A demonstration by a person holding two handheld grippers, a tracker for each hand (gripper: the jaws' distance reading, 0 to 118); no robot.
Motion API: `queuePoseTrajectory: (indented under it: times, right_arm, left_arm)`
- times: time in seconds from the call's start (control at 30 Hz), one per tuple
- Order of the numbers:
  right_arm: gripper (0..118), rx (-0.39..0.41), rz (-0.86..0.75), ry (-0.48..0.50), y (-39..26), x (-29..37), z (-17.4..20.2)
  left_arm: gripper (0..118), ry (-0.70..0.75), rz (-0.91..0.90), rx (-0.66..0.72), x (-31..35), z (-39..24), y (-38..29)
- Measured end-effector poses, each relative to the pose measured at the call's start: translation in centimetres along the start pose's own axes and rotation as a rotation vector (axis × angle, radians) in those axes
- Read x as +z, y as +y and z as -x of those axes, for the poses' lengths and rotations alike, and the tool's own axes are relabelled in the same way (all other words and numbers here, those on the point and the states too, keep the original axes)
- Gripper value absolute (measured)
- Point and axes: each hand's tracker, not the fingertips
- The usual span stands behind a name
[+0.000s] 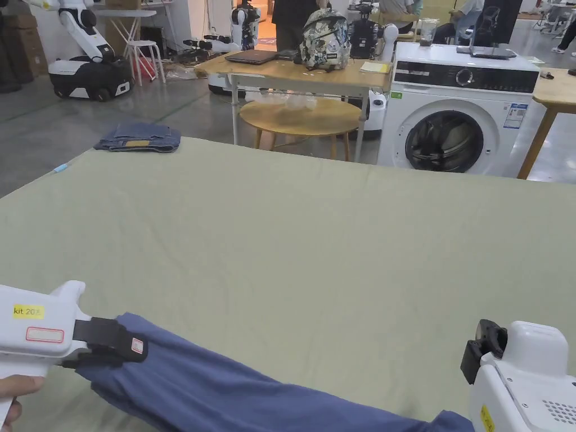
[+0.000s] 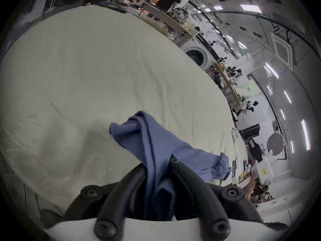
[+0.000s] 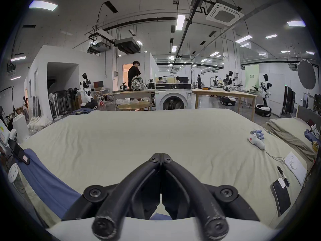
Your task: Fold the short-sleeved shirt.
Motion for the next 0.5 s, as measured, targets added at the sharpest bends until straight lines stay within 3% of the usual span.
queuePoseTrajectory:
  times: [0.27,0.5]
  right_arm:
    - [0,-0.001,0.0,0.004,0.0,0.1,-0.1]
    - [0,-0.008,0.015,-0.005,-0.3,0.2,-0.5]
  left_arm:
    - [2,-0.202,0.057,-0.005,-3.5,-6.3,-1.5]
    - [2,-0.155,0.157,-0.08,-10.4,-10.6,-2.3]
